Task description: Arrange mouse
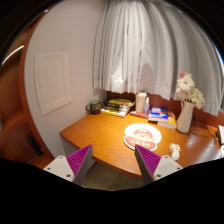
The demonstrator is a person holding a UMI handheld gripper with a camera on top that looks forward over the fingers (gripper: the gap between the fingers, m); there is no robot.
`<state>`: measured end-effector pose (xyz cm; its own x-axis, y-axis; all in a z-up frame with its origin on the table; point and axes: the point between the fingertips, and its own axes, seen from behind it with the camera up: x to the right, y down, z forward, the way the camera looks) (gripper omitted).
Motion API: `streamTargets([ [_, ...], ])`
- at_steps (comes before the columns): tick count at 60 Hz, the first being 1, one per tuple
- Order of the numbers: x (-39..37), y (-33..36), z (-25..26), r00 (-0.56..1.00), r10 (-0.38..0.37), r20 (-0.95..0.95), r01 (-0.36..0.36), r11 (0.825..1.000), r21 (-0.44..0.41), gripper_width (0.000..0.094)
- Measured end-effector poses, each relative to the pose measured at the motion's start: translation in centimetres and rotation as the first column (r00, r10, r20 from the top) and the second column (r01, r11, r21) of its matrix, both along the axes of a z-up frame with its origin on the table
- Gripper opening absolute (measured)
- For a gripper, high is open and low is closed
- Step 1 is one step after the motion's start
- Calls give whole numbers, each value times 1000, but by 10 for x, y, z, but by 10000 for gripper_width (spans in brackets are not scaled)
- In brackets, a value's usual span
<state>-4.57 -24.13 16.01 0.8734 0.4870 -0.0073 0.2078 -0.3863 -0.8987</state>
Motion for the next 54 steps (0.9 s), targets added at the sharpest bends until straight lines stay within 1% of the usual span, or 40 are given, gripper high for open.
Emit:
streamTargets([
  [6, 45, -6, -48, 998, -49, 30, 51, 996, -73, 854],
  [11, 90, -3, -83, 990, -122, 64, 130, 982, -134, 854],
  [15, 123, 5, -105, 979, -188, 80, 200, 965, -170, 853],
  [19, 157, 20, -120, 961, -259, 99, 274, 942, -195, 851],
  [25, 197, 51, -135, 928, -351, 121, 370, 905, -209, 844],
  [30, 219, 85, -140, 904, -407, 131, 427, 880, -208, 843],
  [33, 228, 106, -143, 891, -433, 137, 453, 867, -206, 843],
  [40, 240, 157, -147, 867, -481, 134, 499, 843, -200, 837],
  [47, 249, 196, -162, 838, -525, 147, 545, 808, -224, 831],
  [51, 253, 209, -169, 828, -539, 157, 561, 789, -251, 779],
  [52, 252, 212, -171, 826, -541, 156, 563, 787, -254, 765],
  [54, 252, 220, -170, 830, -541, 137, 557, 791, -254, 727],
])
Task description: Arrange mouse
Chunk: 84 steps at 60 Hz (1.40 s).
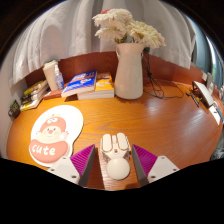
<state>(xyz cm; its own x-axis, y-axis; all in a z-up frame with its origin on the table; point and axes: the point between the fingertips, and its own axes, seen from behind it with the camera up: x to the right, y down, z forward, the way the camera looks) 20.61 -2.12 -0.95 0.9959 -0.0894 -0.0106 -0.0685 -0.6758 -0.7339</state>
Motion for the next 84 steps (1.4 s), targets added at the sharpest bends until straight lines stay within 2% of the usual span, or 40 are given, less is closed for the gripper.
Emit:
streamTargets([
  [5, 1, 9, -3, 1000, -11, 9, 11, 1000, 7, 558],
  [11, 1, 11, -3, 1000, -13, 13, 13, 1000, -6, 511],
  [22, 0, 11, -4, 1000, -12, 23, 13, 999, -49, 341],
  [28, 0, 11, 0, 999, 2, 37, 1, 997, -83, 339],
  [31, -1, 15, 18, 999, -3, 35, 5, 998, -65, 340],
  [36, -5, 31, 73, 999, -1, 44, 1, 1000, 16, 341],
  [40, -16, 50, 132, 999, 2, 47, -7, 994, 110, 341],
  [44, -33, 71, 188, 999, 9, 38, -17, 981, 193, 342],
  [49, -69, 93, 248, 999, 48, 20, -52, 956, 289, 342],
  [52, -90, 103, 271, 997, 70, 19, -72, 940, 332, 343],
  [56, -120, 116, 282, 995, 98, 25, -101, 934, 344, 344],
  [59, -139, 125, 272, 993, 114, 36, -120, 934, 336, 345],
  [70, -185, 127, 139, 992, 127, -10, -125, 984, 129, 343],
  [75, -189, 120, 78, 993, 115, -24, -114, 993, 45, 346],
  [83, -192, 109, 23, 994, 97, -57, -99, 994, -43, 343],
  [84, -192, 108, 19, 994, 96, -52, -99, 994, -46, 301],
])
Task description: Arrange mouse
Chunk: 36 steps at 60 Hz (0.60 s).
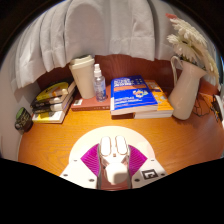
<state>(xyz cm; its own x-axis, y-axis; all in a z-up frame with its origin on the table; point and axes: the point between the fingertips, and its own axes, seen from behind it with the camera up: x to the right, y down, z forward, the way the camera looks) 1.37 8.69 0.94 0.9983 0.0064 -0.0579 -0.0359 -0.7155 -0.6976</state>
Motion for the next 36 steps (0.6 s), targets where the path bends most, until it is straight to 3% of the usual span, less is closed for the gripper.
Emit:
streamTargets([
  [2, 0, -2, -7, 1000, 0, 10, 0, 1000, -9, 366],
  [6, 0, -8, -22, 1000, -1, 19, 2, 999, -36, 393],
  [12, 2, -8, -20, 998, 15, 57, -15, 1000, -8, 482],
  [14, 2, -8, -20, 999, 5, 49, -5, 1000, -7, 470],
  [19, 0, -9, -19, 1000, -14, 12, 14, 1000, -26, 591],
  [25, 3, -12, -4, 1000, -26, 11, 26, 999, -23, 840],
  [36, 2, -38, 78, 1000, -1, -16, 3, 998, 64, 860],
])
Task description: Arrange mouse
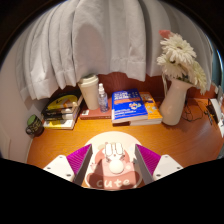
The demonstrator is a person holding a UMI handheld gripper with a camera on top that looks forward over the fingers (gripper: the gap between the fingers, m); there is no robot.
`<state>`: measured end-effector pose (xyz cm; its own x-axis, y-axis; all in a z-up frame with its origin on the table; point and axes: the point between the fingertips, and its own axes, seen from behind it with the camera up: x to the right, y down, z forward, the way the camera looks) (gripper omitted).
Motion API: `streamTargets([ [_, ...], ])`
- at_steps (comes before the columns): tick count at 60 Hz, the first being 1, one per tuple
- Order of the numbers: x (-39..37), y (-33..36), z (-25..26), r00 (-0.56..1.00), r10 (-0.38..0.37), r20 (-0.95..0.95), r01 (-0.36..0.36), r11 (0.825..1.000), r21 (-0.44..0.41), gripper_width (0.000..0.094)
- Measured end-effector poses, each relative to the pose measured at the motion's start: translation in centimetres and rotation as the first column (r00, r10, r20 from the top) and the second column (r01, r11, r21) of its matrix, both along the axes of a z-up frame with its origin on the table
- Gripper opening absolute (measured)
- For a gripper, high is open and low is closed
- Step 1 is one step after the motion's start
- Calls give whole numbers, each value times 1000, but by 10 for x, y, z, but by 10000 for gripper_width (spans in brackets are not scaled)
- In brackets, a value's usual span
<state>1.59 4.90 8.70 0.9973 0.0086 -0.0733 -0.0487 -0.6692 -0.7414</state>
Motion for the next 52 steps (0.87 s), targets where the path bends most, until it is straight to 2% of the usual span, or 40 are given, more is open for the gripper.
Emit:
streamTargets([
  [10, 16, -58, 92, 999, 29, 35, -33, 995, 99, 856],
  [20, 41, -127, 150, 999, 25, 47, -33, 984, 176, 850],
  [27, 56, -169, 164, 998, 34, 52, -44, 978, 206, 849],
  [38, 68, -222, 163, 998, 44, 45, -52, 979, 199, 847],
  [52, 72, -250, 169, 998, 44, 44, -52, 975, 217, 849],
])
